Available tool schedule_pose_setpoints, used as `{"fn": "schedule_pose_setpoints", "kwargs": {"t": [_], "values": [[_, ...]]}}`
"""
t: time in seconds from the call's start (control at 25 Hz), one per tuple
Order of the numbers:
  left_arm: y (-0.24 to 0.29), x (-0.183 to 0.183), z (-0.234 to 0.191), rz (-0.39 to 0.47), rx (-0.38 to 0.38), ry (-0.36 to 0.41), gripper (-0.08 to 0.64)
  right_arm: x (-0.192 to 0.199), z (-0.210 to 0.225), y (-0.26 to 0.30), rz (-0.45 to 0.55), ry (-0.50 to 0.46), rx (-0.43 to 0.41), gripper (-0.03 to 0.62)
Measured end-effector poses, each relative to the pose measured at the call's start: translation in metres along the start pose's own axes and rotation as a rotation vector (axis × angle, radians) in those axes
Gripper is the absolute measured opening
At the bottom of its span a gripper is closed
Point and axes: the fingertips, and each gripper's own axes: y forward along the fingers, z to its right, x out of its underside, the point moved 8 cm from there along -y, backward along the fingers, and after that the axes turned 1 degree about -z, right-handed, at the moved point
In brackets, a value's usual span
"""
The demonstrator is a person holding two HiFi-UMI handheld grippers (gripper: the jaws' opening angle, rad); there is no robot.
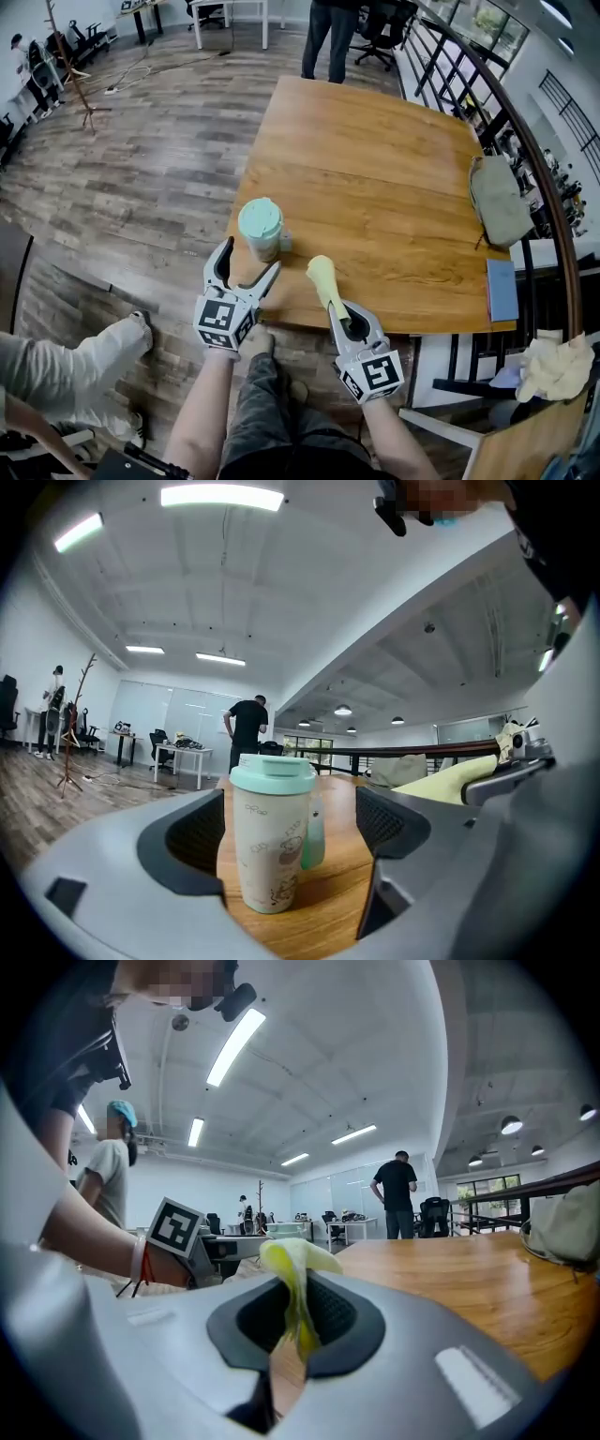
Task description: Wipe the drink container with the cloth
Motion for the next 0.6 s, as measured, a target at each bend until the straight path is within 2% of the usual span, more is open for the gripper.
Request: {"fn": "schedule_pose_setpoints", "kwargs": {"t": [0.16, 0.44, 0.6], "values": [[0.026, 0.001, -0.012, -0.023, 0.038, 0.046, 0.443, 0.004, 0.004, 0.017, -0.024, -0.002, 0.007, 0.025], [0.057, 0.0, -0.029, -0.036, 0.086, 0.07, 0.448, 0.006, 0.014, 0.04, -0.047, 0.004, 0.02, 0.025], [0.066, 0.0, -0.027, -0.044, 0.14, 0.126, 0.448, 0.01, 0.019, 0.047, -0.048, 0.027, 0.035, 0.025]]}}
